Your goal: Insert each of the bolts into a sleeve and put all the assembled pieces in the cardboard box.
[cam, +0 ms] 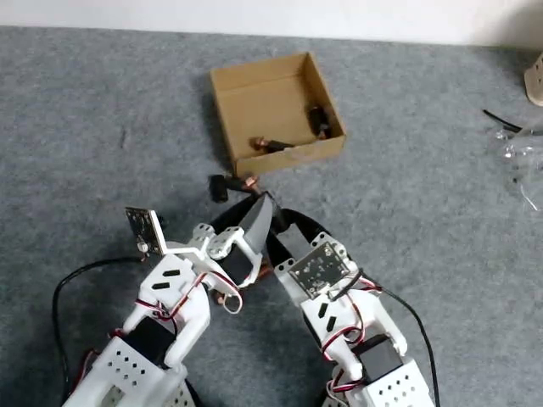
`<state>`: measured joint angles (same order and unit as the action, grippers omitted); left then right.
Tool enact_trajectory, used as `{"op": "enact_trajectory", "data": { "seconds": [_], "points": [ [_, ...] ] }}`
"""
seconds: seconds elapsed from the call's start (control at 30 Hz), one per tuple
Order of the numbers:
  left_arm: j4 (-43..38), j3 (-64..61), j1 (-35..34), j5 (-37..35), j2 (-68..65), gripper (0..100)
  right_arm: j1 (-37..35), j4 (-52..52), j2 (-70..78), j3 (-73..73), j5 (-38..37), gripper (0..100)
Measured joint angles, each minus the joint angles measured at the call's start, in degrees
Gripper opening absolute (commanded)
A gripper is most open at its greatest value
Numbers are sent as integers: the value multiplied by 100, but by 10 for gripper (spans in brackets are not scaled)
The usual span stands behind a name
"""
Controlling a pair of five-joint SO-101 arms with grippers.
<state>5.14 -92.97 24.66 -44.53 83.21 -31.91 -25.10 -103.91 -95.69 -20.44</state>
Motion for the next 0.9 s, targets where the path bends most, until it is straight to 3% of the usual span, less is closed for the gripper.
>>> {"op": "enact_trajectory", "data": {
  "seconds": [0.13, 0.37, 0.9],
  "points": [
    [44, -9, -88, 18, -79, 263, 62, 9, -9, 0, 0, 4],
    [53, -18, -88, 53, -88, 211, 105, 9, -18, 0, 0, 4],
    [53, -18, -343, 35, -53, 210, 404, 229, -9, 0, 0, 4]
  ]
}}
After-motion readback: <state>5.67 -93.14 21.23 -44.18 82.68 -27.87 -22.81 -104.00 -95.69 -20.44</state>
